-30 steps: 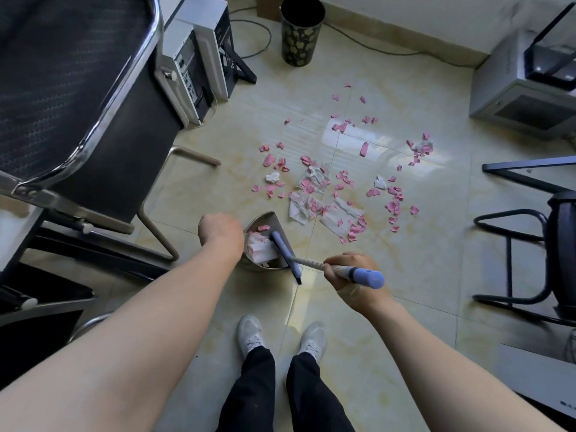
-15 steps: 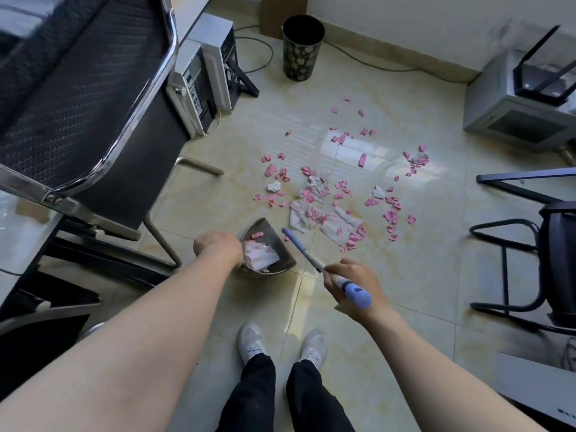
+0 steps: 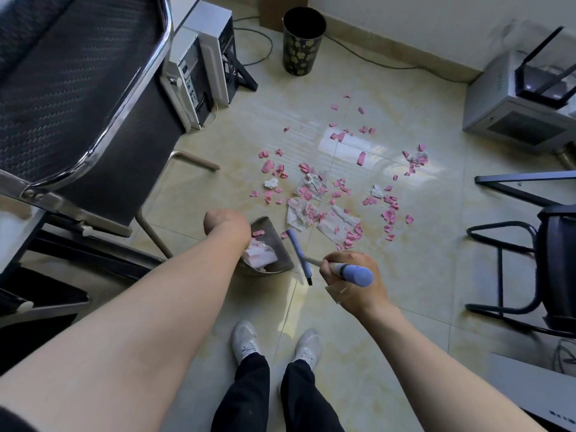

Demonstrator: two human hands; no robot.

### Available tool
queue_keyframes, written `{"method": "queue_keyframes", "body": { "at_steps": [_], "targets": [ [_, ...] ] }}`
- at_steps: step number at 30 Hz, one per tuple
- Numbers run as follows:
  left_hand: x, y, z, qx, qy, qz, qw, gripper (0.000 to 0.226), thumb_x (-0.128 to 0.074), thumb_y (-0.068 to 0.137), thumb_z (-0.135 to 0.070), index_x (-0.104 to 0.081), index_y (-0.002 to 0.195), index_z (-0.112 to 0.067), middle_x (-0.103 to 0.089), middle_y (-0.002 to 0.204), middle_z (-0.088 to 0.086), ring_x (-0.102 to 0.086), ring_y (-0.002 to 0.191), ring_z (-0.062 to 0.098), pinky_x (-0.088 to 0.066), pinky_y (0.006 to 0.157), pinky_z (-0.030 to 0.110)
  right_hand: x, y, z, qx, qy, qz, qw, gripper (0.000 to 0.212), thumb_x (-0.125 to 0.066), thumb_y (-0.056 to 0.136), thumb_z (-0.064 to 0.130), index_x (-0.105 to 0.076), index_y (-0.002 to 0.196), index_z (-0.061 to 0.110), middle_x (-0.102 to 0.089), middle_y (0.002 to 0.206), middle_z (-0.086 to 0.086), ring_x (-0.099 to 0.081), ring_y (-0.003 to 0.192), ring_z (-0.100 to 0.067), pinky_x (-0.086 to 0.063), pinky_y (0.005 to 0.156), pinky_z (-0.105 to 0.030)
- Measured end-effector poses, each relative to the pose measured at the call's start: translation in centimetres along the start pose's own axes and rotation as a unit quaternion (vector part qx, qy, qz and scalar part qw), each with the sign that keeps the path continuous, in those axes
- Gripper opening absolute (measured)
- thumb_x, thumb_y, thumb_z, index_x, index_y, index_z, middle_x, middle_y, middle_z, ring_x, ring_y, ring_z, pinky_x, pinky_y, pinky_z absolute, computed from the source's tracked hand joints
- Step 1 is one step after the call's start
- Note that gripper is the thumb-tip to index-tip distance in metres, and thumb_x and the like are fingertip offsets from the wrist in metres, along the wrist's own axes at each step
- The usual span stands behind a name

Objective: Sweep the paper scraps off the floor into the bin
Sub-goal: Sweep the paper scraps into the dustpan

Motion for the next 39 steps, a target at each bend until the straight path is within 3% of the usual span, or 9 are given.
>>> {"method": "queue_keyframes", "body": {
  "at_steps": [2, 9, 13, 25, 29, 31, 33, 36, 39],
  "targets": [
    [0.6, 0.4, -0.1, 0.002, -0.003, 0.005, 1.0, 0.035, -0.056, 0.087, -0.022, -0.065, 0.121, -0.022, -0.06, 0.128, -0.001, -0.057, 0.116, 0.019, -0.04, 0.075, 0.028, 0.1, 0.7, -0.2, -0.009, -0.004, 0.0, 1.0, 0.029, -0.053, 0.075, 0.027, -0.037, 0.052, 0.031, -0.048, 0.056, 0.003, -0.045, 0.056, -0.023, -0.027, 0.049, -0.028],
    [1.4, 2.1, -1.1, 0.001, 0.014, 0.039, 0.999, 0.029, -0.055, 0.087, -0.019, -0.063, 0.115, -0.023, -0.058, 0.122, -0.002, -0.057, 0.113, 0.02, -0.041, 0.076, 0.029, -1.9, 3.0, -2.1, -0.017, -0.04, 0.039, 0.998, 0.008, -0.06, 0.074, 0.021, -0.058, 0.066, 0.02, -0.063, 0.07, -0.007, -0.057, 0.068, -0.031, -0.039, 0.058, -0.034],
    [1.8, 2.6, -1.5, -0.002, 0.016, 0.037, 0.999, 0.033, -0.055, 0.087, -0.017, -0.062, 0.118, -0.021, -0.058, 0.125, 0.0, -0.057, 0.116, 0.021, -0.042, 0.077, 0.031, -4.1, 3.5, -1.8, 0.015, -0.079, 0.075, 0.994, 0.014, -0.066, 0.079, 0.019, -0.06, 0.066, 0.021, -0.051, 0.064, 0.002, -0.053, 0.063, -0.026, -0.037, 0.052, -0.032],
    [1.4, 2.8, -0.7, -0.013, 0.001, 0.017, 1.0, 0.039, -0.059, 0.086, -0.019, -0.062, 0.124, -0.02, -0.058, 0.13, 0.001, -0.056, 0.118, 0.023, -0.047, 0.084, 0.031, -0.9, 1.7, -1.5, 0.037, -0.028, 0.036, 0.998, 0.038, -0.047, 0.087, 0.046, -0.076, 0.082, 0.022, -0.069, 0.075, 0.0, -0.063, 0.071, -0.023, -0.053, 0.061, -0.039],
    [-0.8, 3.3, 0.9, -0.002, -0.037, 0.108, 0.993, 0.013, -0.052, 0.088, -0.017, -0.06, 0.098, -0.017, -0.068, 0.106, 0.001, -0.064, 0.102, 0.017, -0.046, 0.087, 0.031, 0.9, 0.9, -2.2, 0.002, 0.007, 0.001, 1.0, 0.022, -0.063, 0.091, 0.029, -0.075, 0.076, 0.018, -0.069, 0.071, -0.001, -0.063, 0.069, -0.024, -0.053, 0.062, -0.04],
    [-4.3, 3.8, 2.1, 0.023, -0.124, 0.232, 0.964, 0.019, -0.039, 0.096, -0.016, -0.054, 0.089, -0.006, -0.07, 0.07, 0.007, -0.065, 0.066, 0.014, -0.05, 0.078, 0.025, 1.6, 0.6, -2.3, -0.012, 0.019, -0.001, 1.0, 0.019, -0.066, 0.092, 0.021, -0.074, 0.075, 0.018, -0.07, 0.073, -0.001, -0.063, 0.071, -0.023, -0.054, 0.062, -0.039],
    [-7.6, 4.2, 3.1, 0.06, -0.232, 0.322, 0.916, 0.026, -0.036, 0.099, -0.015, -0.052, 0.091, 0.003, -0.065, 0.065, 0.013, -0.055, 0.04, 0.016, -0.048, 0.051, 0.018, 2.2, 0.4, -2.3, -0.027, 0.019, 0.003, 0.999, 0.021, -0.065, 0.093, 0.02, -0.072, 0.075, 0.014, -0.069, 0.073, -0.005, -0.062, 0.072, -0.026, -0.051, 0.062, -0.039],
    [-11.3, 2.6, 3.4, 0.118, -0.403, 0.401, 0.814, 0.02, -0.045, 0.098, -0.014, -0.054, 0.099, 0.005, -0.069, 0.083, 0.015, -0.06, 0.047, 0.016, -0.048, 0.043, 0.019, 3.5, -0.1, -2.1, -0.043, 0.037, -0.018, 0.998, 0.023, -0.064, 0.094, 0.019, -0.069, 0.078, 0.005, -0.067, 0.074, -0.013, -0.059, 0.07, -0.03, -0.05, 0.06, -0.042],
    [-13.6, 0.6, 2.0, 0.14, -0.57, 0.438, 0.681, 0.016, -0.045, 0.098, -0.008, -0.054, 0.095, 0.004, -0.068, 0.079, 0.015, -0.054, 0.036, 0.014, -0.046, 0.035, 0.016, 4.7, -0.7, -1.4, -0.06, 0.058, -0.032, 0.996, 0.024, -0.064, 0.095, 0.017, -0.067, 0.077, 0.001, -0.063, 0.07, -0.015, -0.054, 0.062, -0.029, -0.038, 0.051, -0.037]
  ]
}}
Point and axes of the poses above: each hand's wrist, its own y-axis towards the middle knuckle, its own x-axis out of the back of the hand, z = x × y, the point moved 10 cm from there along y, towards the middle knuckle
